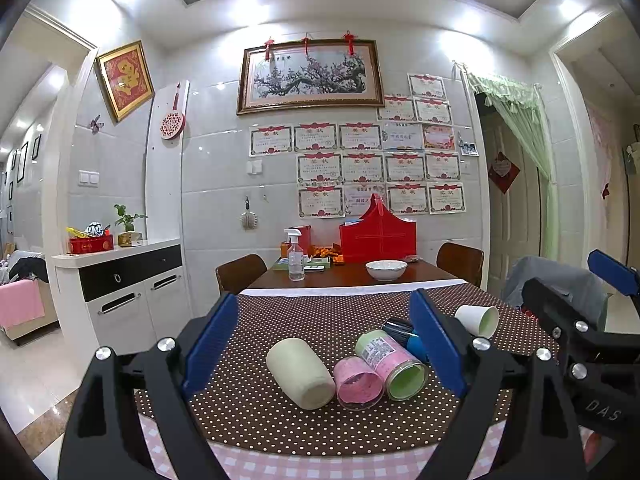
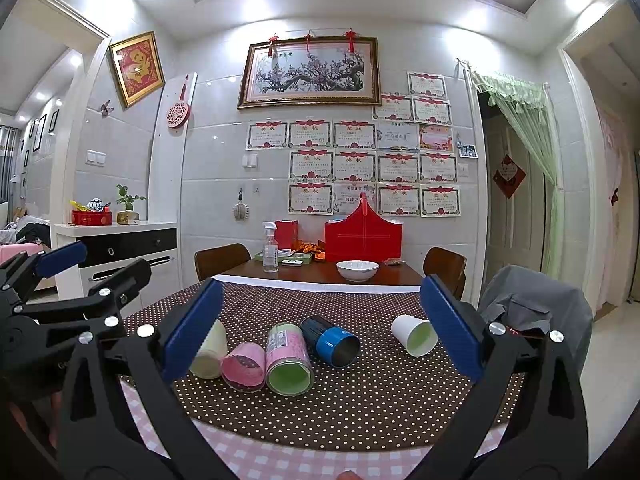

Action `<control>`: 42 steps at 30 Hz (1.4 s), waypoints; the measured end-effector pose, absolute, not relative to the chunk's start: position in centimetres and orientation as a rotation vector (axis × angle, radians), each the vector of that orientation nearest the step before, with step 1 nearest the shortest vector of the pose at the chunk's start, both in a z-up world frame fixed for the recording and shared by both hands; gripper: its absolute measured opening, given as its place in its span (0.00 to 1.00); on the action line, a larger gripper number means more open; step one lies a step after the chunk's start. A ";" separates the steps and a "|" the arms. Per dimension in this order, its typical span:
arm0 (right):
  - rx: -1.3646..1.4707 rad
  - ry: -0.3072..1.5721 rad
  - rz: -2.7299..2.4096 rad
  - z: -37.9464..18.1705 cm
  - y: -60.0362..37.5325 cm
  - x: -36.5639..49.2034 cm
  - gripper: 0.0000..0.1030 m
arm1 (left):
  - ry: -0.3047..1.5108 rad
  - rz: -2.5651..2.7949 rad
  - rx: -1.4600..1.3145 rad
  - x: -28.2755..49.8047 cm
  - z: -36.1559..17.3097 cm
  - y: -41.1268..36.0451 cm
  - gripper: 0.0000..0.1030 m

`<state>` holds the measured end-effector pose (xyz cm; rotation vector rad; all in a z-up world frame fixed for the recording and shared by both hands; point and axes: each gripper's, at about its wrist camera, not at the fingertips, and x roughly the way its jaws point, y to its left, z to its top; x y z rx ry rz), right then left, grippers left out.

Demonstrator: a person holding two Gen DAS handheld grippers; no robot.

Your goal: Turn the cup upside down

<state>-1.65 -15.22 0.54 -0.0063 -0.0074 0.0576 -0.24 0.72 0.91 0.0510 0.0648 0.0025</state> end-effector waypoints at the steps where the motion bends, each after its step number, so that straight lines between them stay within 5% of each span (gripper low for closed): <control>1: -0.005 -0.007 0.058 0.4 -15.0 -1.6 0.94 | 0.063 0.004 0.053 -0.3 0.6 0.4 0.84; 42: 0.000 -0.007 0.060 0.5 -15.1 -1.3 0.94 | 0.064 0.008 0.060 -0.5 1.8 1.2 0.84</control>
